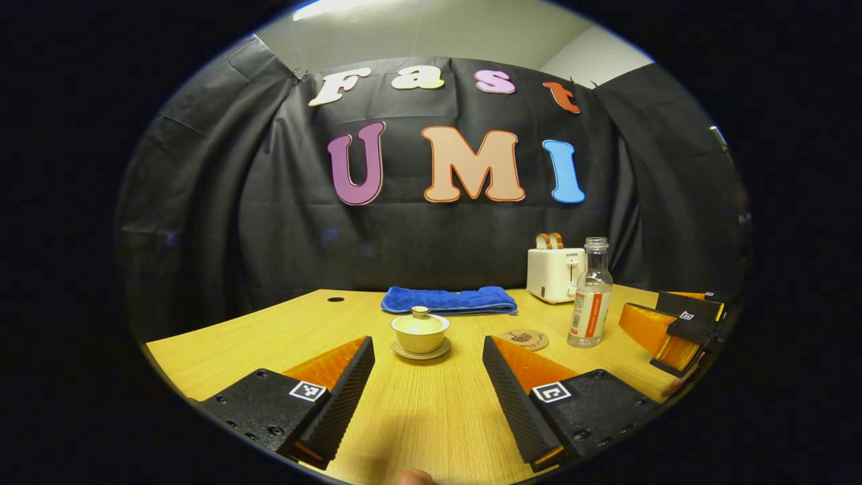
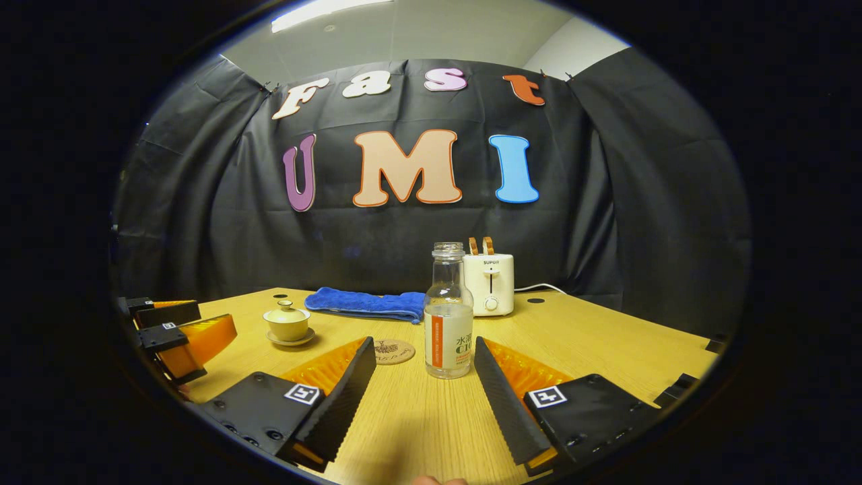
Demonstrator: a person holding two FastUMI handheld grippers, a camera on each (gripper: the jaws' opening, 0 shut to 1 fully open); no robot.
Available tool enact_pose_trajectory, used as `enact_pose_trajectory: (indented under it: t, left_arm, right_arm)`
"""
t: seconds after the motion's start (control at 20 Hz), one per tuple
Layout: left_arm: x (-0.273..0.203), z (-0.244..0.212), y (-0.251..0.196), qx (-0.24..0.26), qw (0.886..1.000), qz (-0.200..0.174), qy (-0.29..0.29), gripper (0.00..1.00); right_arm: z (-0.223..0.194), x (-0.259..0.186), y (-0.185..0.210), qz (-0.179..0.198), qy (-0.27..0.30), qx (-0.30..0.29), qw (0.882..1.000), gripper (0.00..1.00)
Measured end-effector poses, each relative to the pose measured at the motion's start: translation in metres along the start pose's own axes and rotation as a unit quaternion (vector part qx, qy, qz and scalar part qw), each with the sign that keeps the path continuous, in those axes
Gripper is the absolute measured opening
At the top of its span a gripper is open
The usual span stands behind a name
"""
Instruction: Open the teacup lid with one hand, grasp the water bottle and pour water into the teacup with the other hand; after pouring, place the water bottle on the coaster and then close the teacup lid.
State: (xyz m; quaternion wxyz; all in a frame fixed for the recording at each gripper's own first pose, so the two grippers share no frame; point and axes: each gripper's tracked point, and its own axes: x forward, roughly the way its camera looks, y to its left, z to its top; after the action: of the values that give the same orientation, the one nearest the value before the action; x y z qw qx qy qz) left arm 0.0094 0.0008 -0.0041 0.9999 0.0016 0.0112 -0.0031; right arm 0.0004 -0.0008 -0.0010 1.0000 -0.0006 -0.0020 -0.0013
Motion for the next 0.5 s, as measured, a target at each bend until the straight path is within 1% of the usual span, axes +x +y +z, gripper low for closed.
enact_pose_trajectory:
  t: [0.05,0.35,0.4,0.5]
  left_arm:
    - [0.002,-0.001,0.0,0.0,1.0,0.0,0.002,0.94]
    - [0.038,-0.002,0.002,0.002,1.0,0.007,0.005,0.94]
    - [0.046,-0.001,0.004,0.0,1.0,0.012,0.003,0.95]
    - [0.064,-0.003,0.008,0.001,1.0,0.02,0.004,0.94]
  right_arm:
    - [0.0,0.0,0.0,0.0,0.0,0.0,1.0,0.89]
    - [0.0,0.003,-0.001,0.005,0.002,-0.001,1.0,0.89]
    - [0.0,0.003,-0.001,0.006,0.003,0.0,1.0,0.95]
    - [0.0,0.008,-0.012,-0.001,0.002,0.0,1.0,0.95]
